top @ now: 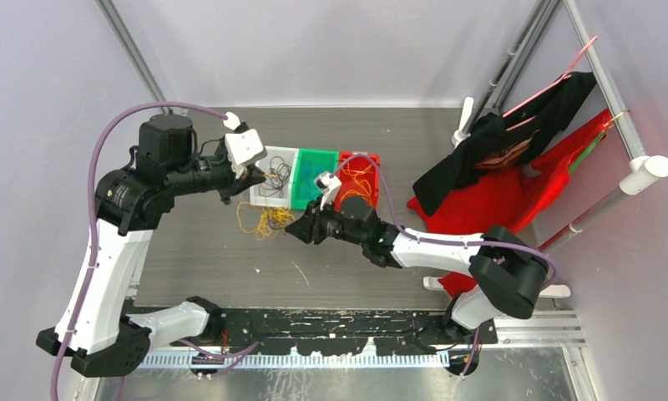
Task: Untangle the cables
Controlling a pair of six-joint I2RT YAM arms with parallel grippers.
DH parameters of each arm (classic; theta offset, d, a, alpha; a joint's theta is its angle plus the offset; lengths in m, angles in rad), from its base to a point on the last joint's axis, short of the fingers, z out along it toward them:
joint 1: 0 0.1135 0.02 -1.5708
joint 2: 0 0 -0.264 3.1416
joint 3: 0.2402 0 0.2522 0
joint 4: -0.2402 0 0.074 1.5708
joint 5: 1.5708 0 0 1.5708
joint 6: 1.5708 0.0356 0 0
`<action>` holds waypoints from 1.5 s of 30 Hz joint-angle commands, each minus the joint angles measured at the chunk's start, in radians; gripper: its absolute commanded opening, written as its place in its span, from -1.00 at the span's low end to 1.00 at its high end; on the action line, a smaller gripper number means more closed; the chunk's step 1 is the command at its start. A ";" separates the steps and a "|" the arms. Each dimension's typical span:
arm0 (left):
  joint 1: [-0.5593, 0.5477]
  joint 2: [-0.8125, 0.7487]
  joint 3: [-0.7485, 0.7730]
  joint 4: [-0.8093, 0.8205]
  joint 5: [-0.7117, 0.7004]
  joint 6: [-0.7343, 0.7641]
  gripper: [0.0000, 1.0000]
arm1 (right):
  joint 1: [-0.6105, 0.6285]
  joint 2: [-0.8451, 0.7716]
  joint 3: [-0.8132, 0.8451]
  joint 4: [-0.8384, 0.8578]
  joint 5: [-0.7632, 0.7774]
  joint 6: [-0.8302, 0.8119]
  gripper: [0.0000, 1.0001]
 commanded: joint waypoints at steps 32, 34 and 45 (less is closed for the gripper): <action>0.001 -0.059 0.020 0.078 0.043 -0.148 -1.00 | 0.194 -0.197 -0.017 -0.115 0.290 -0.418 0.12; 0.001 -0.059 0.021 0.080 0.045 -0.160 -1.00 | 0.194 -0.193 -0.006 -0.098 0.309 -0.452 0.11; 0.001 -0.057 0.033 0.095 0.048 -0.201 -1.00 | 0.194 -0.085 0.110 -0.107 0.248 -0.500 0.01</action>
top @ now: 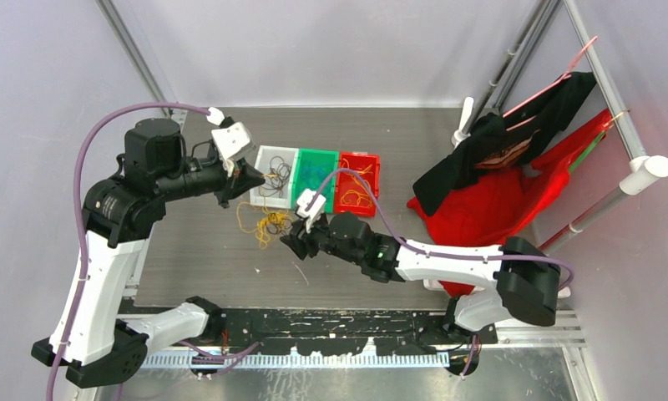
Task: Untangle the cables
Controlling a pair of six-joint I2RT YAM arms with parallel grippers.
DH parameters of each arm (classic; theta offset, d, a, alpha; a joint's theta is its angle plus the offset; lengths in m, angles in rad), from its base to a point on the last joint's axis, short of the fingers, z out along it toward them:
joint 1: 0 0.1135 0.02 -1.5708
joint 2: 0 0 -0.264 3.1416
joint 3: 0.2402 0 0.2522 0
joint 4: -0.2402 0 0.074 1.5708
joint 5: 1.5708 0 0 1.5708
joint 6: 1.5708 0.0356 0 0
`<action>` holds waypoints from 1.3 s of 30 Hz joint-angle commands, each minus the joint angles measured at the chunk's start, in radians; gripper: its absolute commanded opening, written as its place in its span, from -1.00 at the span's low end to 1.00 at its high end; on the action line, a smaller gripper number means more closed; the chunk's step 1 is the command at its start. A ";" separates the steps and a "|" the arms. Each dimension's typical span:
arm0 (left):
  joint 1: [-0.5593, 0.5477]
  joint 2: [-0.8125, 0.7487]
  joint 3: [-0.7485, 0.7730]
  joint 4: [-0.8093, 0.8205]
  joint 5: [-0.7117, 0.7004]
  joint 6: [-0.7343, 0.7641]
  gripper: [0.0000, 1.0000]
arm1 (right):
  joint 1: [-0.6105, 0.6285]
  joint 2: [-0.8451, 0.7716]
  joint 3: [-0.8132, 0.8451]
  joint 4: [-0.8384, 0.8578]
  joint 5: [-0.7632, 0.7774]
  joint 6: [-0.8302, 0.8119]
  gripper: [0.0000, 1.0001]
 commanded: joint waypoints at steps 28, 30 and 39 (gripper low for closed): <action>0.001 -0.059 -0.077 0.046 -0.075 0.023 -1.00 | 0.003 -0.105 -0.023 0.012 0.079 -0.002 -0.98; 0.000 -0.101 -0.199 0.076 -0.146 0.048 -1.00 | 0.003 -0.160 -0.030 -0.042 0.058 0.006 -0.98; 0.001 -0.229 -0.504 0.041 -0.070 0.214 -0.03 | -0.010 -0.316 0.017 -0.314 -0.103 0.036 -0.98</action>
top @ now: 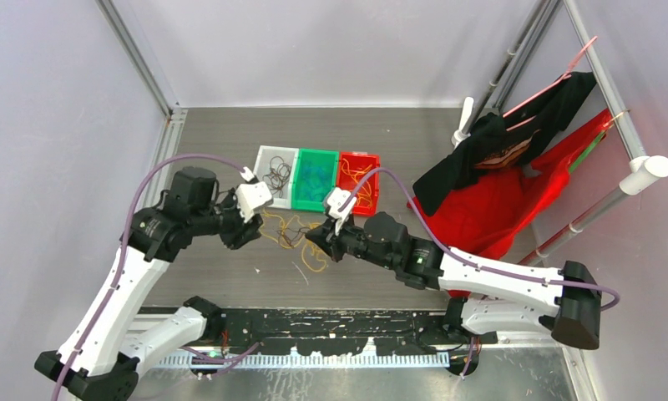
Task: Untangle the cables
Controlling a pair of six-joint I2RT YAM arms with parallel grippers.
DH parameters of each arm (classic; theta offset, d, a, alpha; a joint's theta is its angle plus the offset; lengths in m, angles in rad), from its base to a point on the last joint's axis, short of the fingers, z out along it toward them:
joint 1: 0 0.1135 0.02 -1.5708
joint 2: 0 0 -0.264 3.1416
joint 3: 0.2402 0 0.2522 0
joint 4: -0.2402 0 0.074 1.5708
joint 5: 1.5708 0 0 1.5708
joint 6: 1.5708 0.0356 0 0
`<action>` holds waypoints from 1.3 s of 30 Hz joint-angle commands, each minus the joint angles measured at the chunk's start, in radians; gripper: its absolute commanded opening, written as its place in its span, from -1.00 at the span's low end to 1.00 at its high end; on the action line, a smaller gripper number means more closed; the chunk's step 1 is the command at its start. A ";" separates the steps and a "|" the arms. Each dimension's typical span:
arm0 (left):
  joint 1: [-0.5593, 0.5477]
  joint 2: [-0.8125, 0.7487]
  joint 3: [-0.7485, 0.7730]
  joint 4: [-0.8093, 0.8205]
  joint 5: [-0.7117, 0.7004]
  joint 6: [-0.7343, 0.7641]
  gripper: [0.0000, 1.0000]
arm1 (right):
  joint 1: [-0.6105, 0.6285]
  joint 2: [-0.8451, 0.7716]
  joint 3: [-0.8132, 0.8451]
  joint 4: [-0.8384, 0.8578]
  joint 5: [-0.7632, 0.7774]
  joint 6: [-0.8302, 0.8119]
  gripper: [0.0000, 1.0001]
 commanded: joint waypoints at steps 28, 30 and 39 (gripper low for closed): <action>-0.042 0.041 0.104 0.012 0.385 0.263 -0.16 | -0.037 0.079 0.280 -0.160 -0.335 0.101 -0.98; -0.046 0.039 0.102 0.001 0.396 0.257 -0.25 | -0.037 0.084 0.284 -0.155 -0.343 0.105 -0.98; -0.054 0.051 0.126 -0.100 0.363 0.309 -0.97 | -0.038 0.065 0.274 -0.147 -0.319 0.106 -0.98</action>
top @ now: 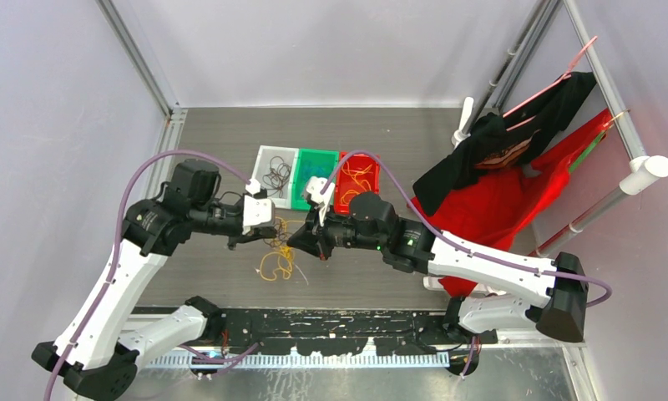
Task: Untangle the cables
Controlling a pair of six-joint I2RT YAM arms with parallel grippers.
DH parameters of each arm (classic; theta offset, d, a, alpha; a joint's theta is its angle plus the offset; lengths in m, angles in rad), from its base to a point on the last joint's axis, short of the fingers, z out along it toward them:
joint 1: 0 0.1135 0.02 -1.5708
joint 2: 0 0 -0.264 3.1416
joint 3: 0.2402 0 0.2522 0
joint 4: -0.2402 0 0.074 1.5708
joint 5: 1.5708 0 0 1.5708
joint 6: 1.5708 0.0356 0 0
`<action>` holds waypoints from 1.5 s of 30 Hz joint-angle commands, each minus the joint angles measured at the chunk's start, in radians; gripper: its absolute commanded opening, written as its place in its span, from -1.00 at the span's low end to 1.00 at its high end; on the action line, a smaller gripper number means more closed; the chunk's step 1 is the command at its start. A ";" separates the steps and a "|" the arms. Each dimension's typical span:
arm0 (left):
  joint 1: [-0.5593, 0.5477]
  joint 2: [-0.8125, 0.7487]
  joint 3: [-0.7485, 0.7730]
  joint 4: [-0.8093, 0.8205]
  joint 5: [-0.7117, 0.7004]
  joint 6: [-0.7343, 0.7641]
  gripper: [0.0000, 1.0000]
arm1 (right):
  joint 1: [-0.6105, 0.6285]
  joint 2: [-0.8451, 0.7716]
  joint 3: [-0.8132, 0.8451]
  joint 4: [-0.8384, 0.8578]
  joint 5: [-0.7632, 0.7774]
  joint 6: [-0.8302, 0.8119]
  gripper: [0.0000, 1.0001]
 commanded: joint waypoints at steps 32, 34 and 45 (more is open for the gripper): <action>-0.016 -0.071 0.198 0.294 -0.106 0.247 -1.00 | -0.190 -0.038 -0.004 0.413 -0.151 0.161 0.70; -0.017 -0.057 0.230 0.296 -0.095 0.233 -1.00 | -0.187 -0.004 -0.001 0.461 -0.174 0.176 0.70; -0.016 -0.009 0.371 0.297 -0.074 0.108 -1.00 | -0.128 0.201 0.066 0.641 -0.186 0.211 0.49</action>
